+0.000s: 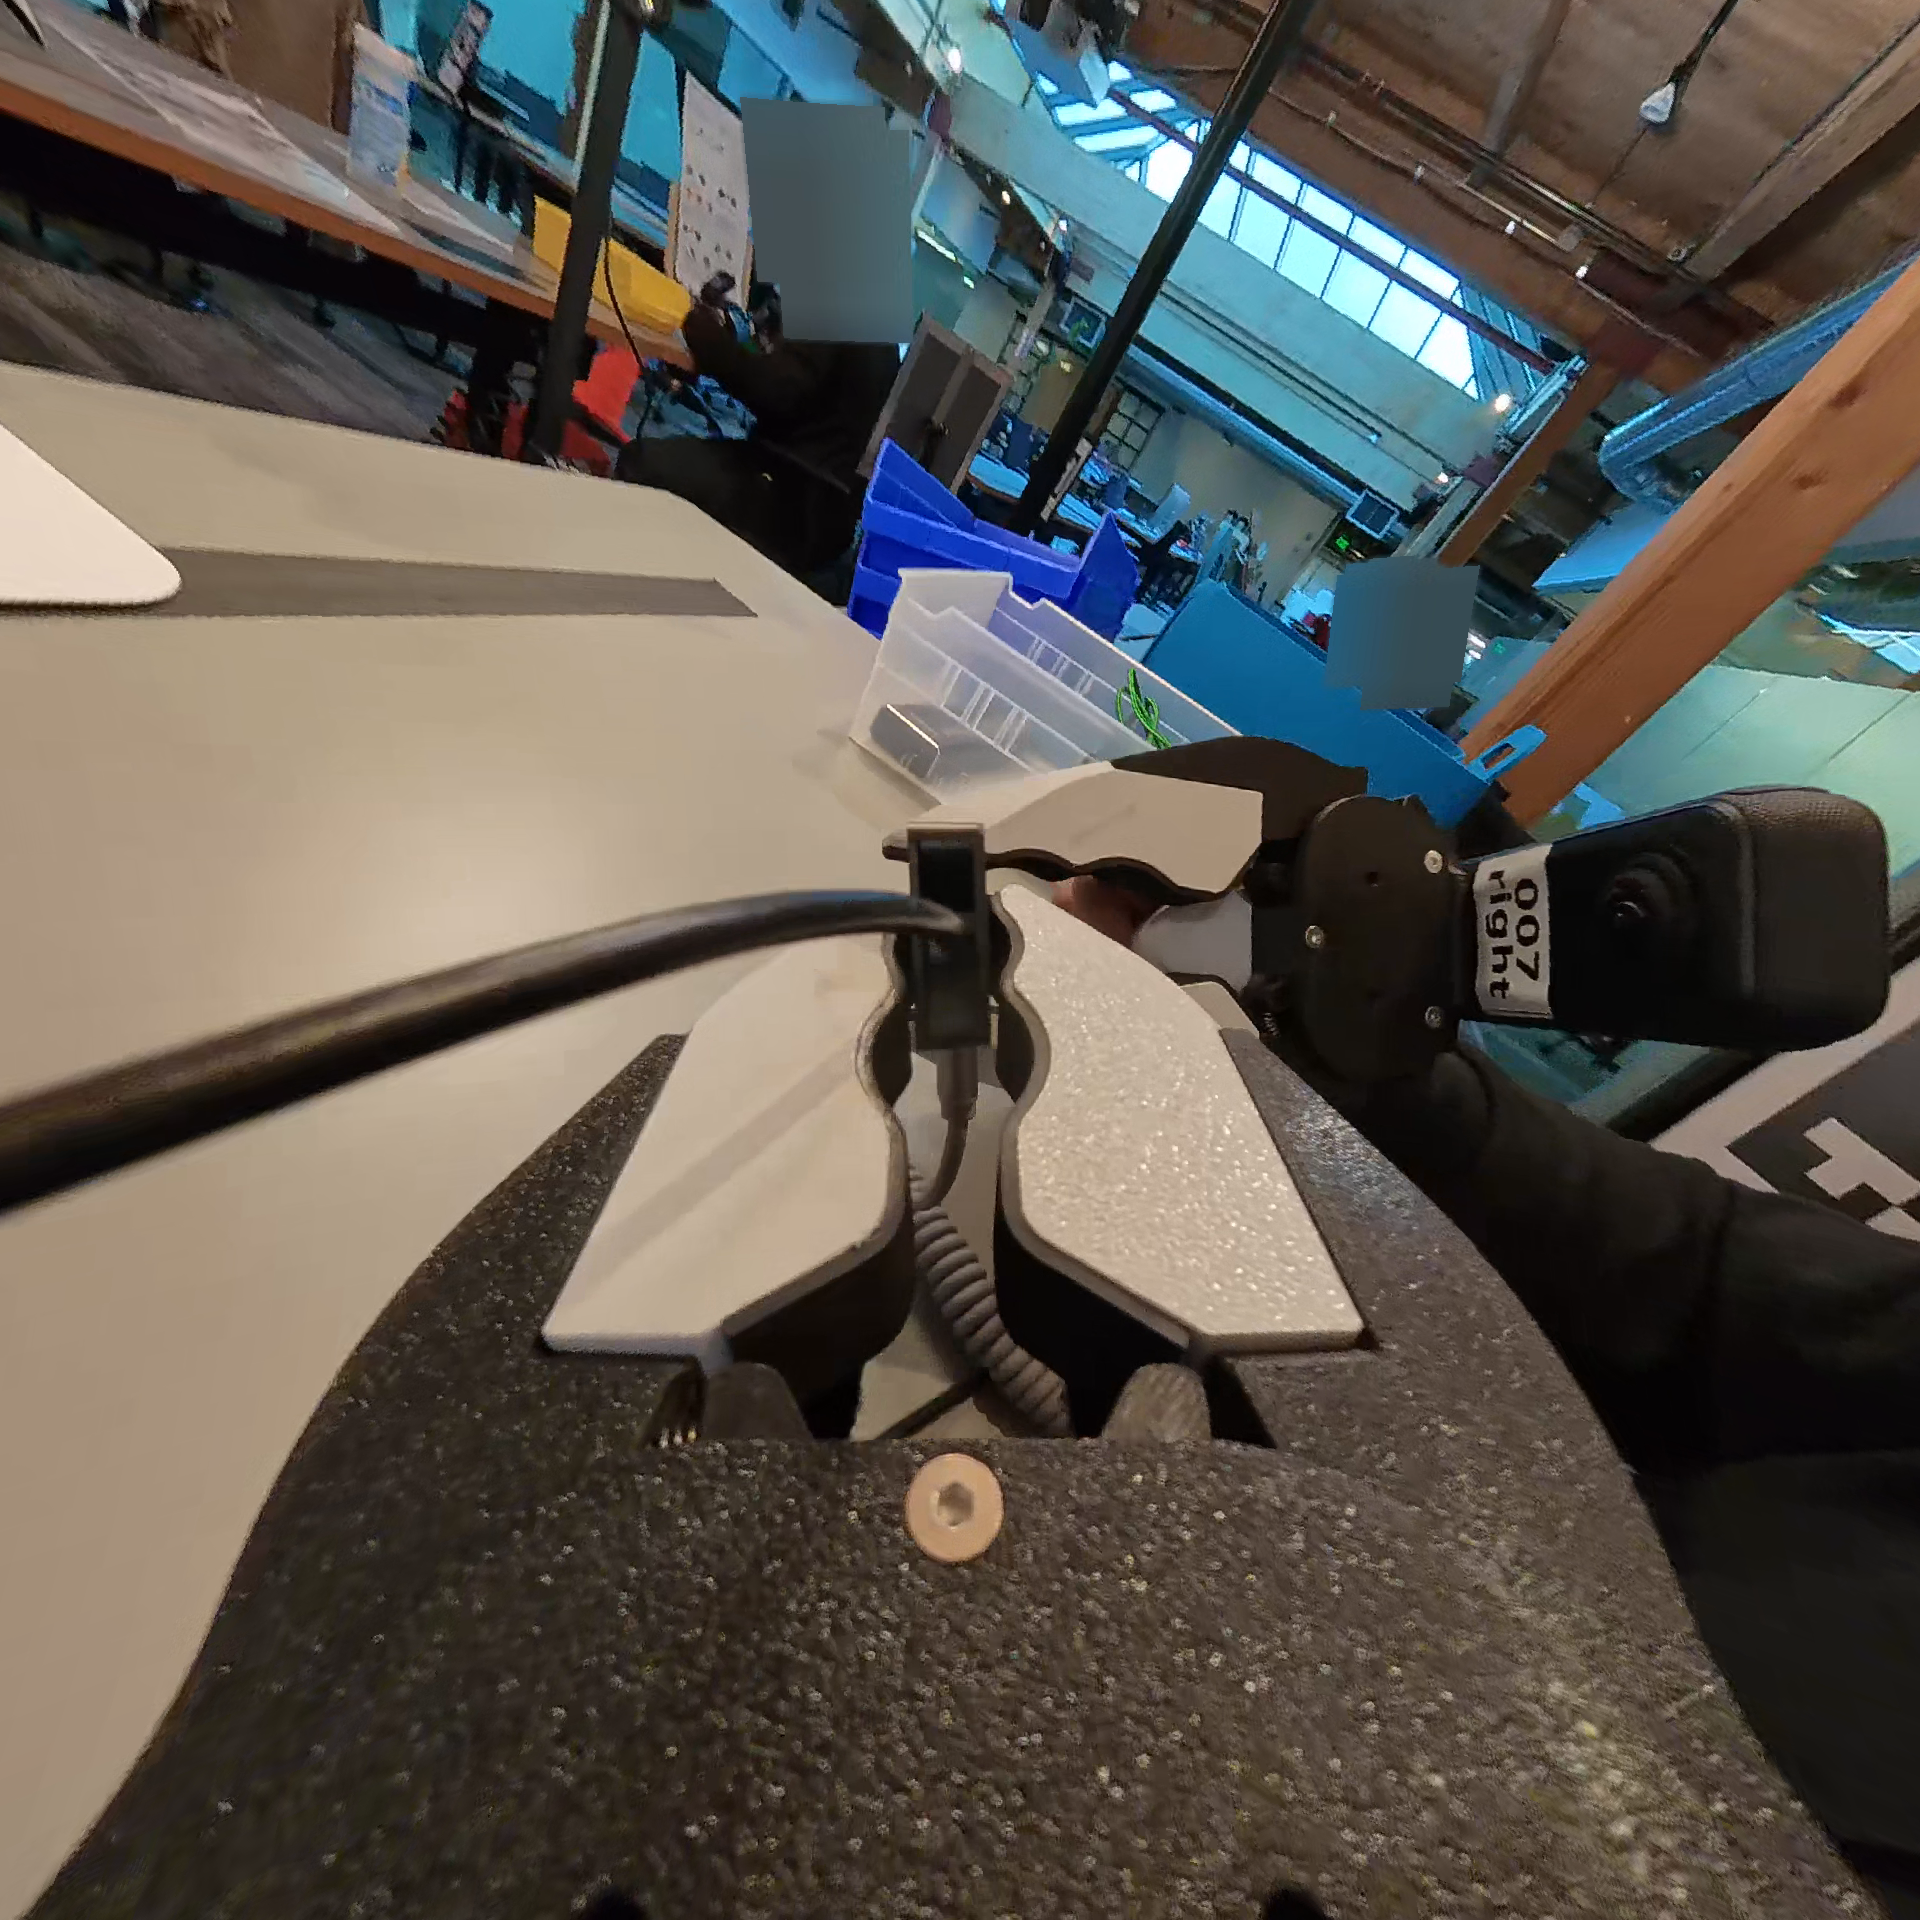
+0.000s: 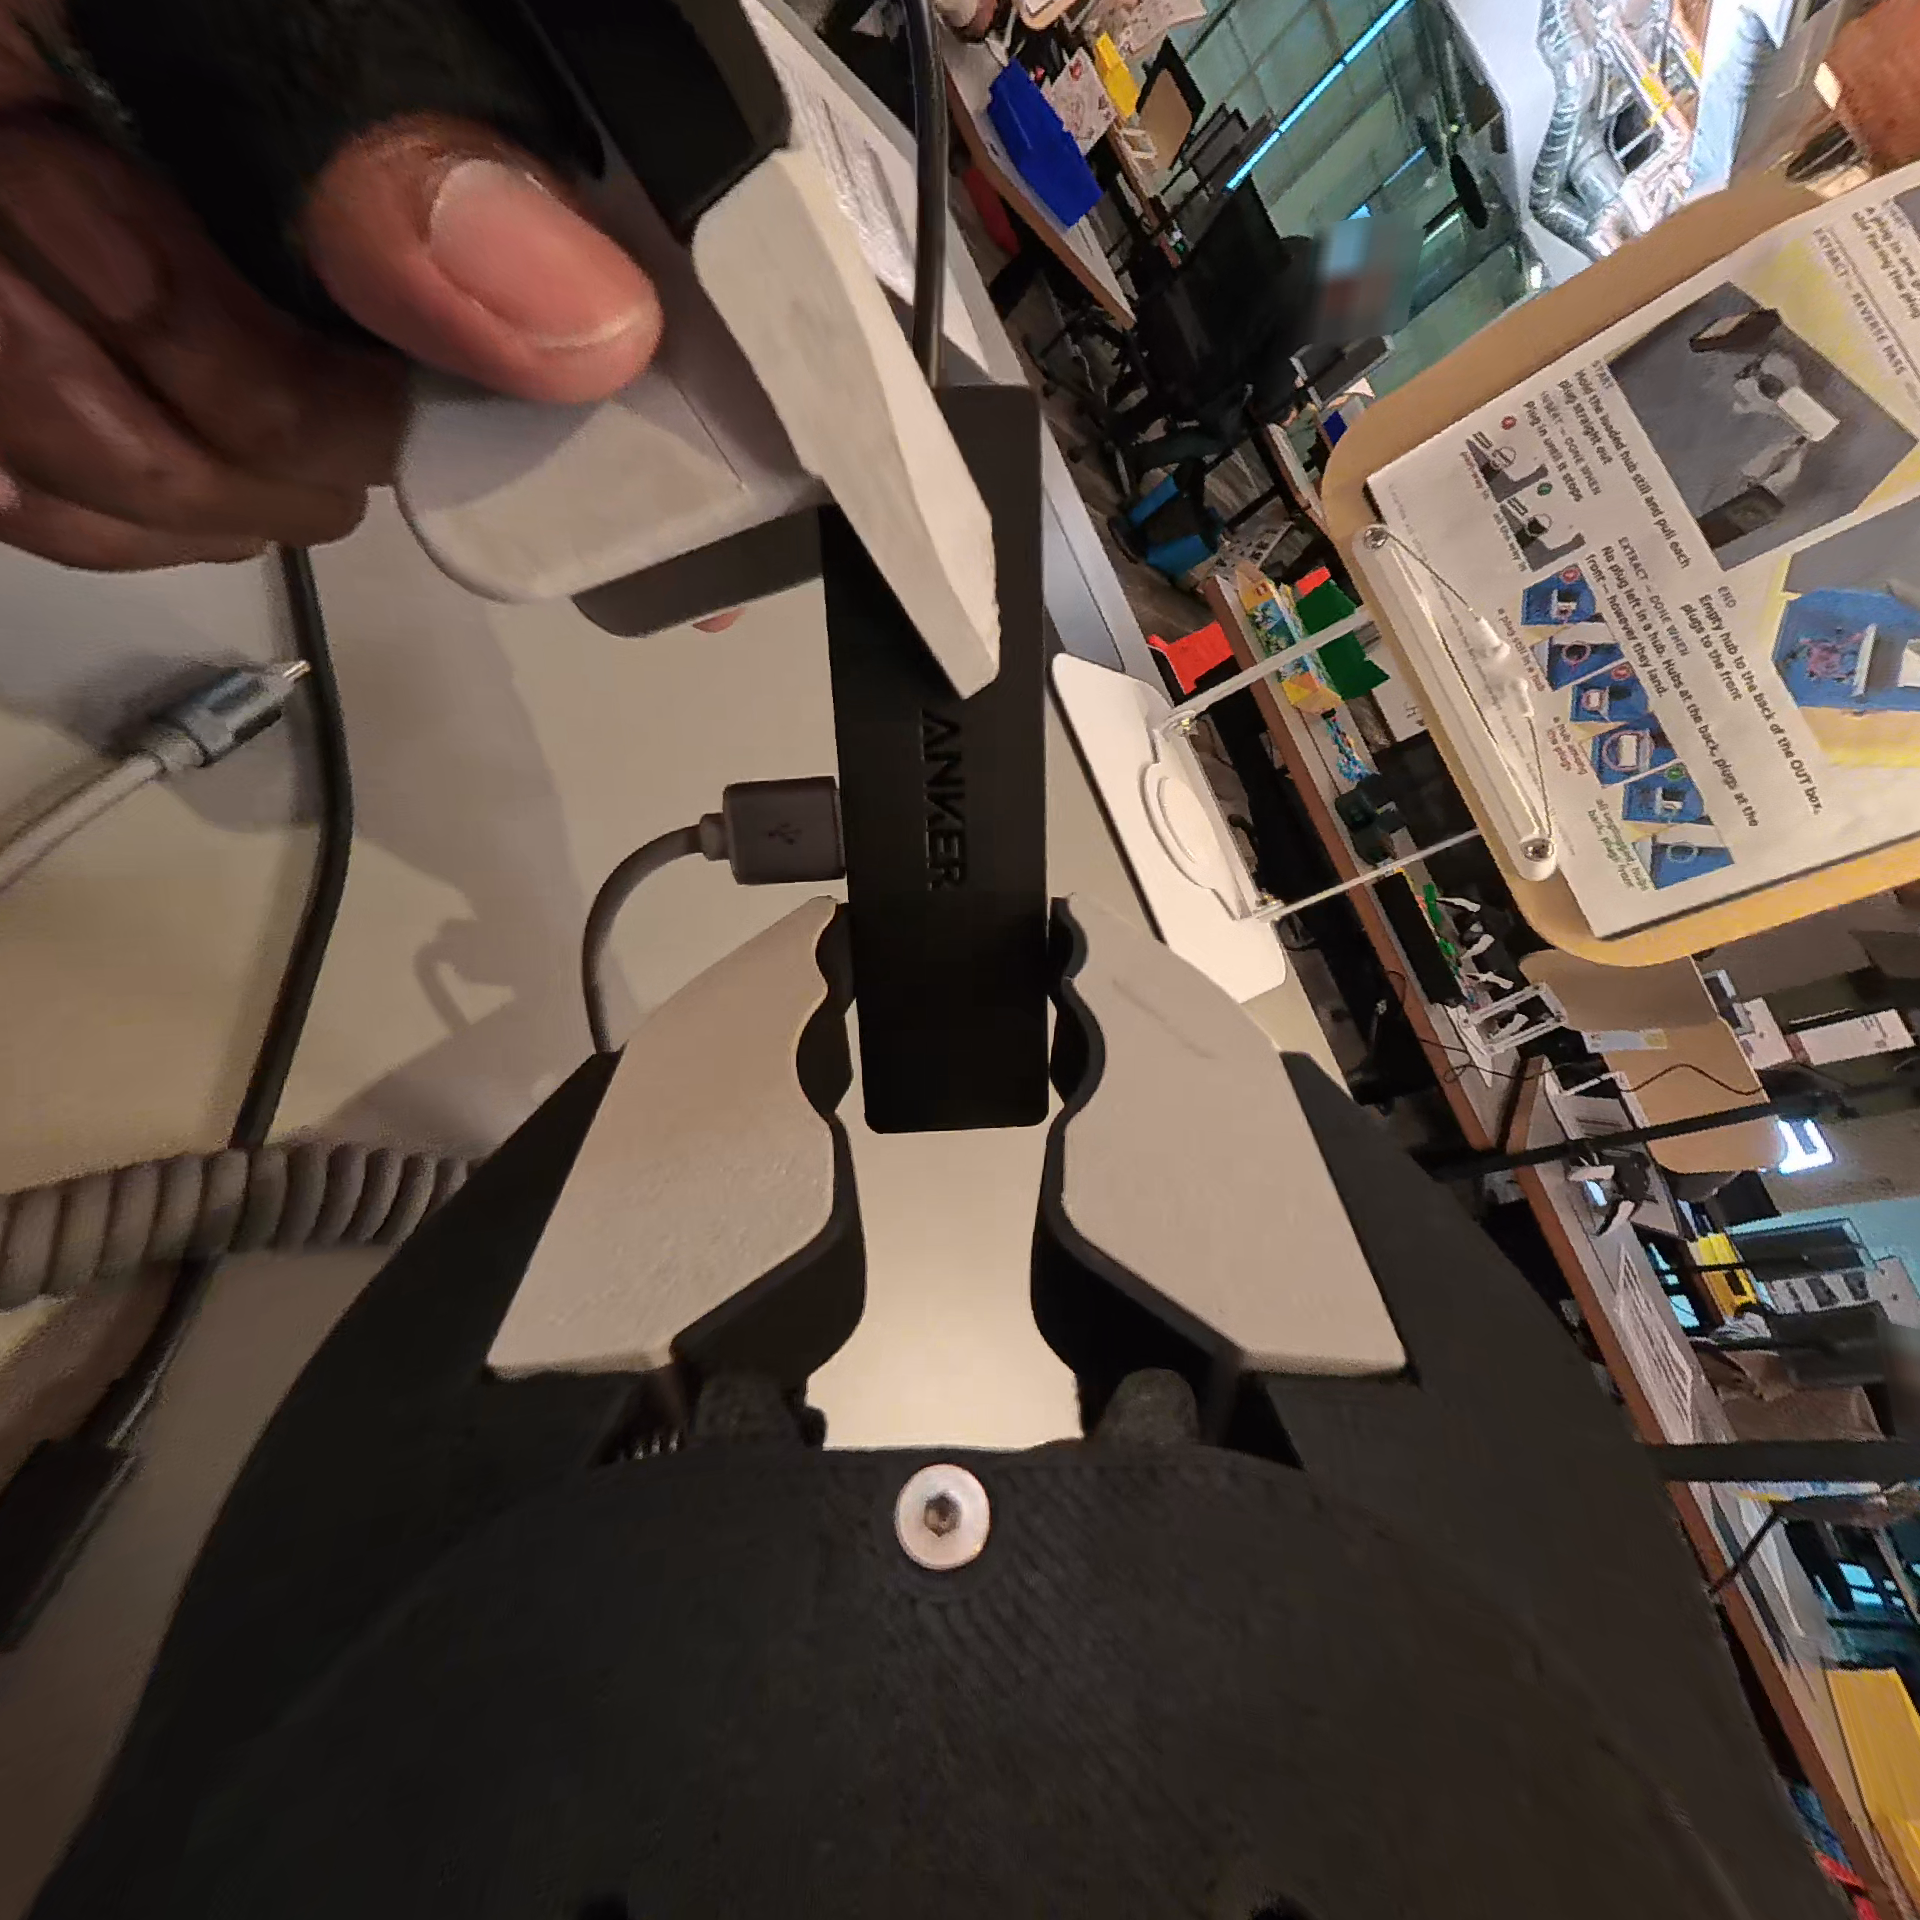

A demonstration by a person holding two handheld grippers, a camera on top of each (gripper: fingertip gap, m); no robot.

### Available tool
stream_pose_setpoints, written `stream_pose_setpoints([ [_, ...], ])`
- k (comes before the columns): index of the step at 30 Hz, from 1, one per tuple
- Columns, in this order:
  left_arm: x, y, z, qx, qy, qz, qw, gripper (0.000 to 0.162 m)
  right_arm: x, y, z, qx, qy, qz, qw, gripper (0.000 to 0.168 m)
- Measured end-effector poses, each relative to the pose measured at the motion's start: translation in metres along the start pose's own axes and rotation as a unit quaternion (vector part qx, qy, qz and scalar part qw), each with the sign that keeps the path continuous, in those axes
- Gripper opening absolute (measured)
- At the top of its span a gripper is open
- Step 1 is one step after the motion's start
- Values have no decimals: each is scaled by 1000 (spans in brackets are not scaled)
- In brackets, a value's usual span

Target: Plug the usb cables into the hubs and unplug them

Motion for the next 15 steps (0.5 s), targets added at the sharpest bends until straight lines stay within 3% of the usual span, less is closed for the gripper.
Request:
stream_pose_setpoints([
  [1,0,0,-1,-5,-6,-7,1000,12,-1,0,-1,-2,-1,7,1000,35],
  [4,-1,2,1,3,2,4,1000,46,-2,-2,-4,-29,-15,24,999,34],
  [5,-2,4,3,8,10,9,1000,48,-2,-3,-5,-40,-19,28,999,34],
  [11,-8,3,12,-17,40,47,998,9,-2,-6,-8,-65,-25,40,997,34],
  [15,-9,1,14,-50,41,45,997,8,0,-5,-8,-61,-29,33,997,34],
])
Point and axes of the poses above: each gripper's, where its closed fingertips meet, x back along the fingers, z out of its underside, y = z × x across the jaws, the point moved 10 cm from there along x, back along the fingers, and after that the axes turned 12 degrees about -x, right-handed, at the moved point
